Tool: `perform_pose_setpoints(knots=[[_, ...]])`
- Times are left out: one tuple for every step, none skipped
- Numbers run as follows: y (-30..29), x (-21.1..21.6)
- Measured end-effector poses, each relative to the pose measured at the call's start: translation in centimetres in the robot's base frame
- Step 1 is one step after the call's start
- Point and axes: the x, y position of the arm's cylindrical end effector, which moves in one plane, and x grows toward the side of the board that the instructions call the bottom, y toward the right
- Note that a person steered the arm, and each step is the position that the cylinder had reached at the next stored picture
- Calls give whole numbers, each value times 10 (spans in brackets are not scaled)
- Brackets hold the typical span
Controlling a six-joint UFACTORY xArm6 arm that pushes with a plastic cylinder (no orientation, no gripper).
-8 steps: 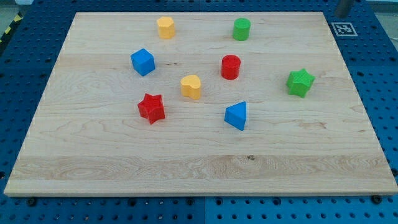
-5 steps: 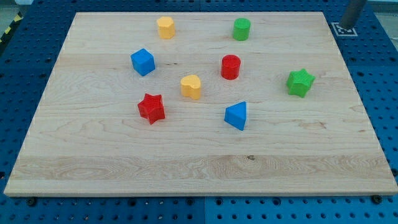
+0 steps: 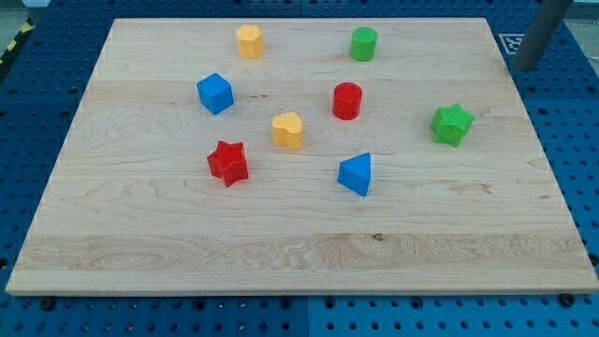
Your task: Nudge yellow hexagon left a bit
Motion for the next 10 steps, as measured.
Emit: perform_pose_setpoints(knots=[[-1,2],[-29,17],[-85,35],[-157,36],[-219,33],[-267,10],[-275,-27],[-277,-27],[-318,-27],[-342,-27]])
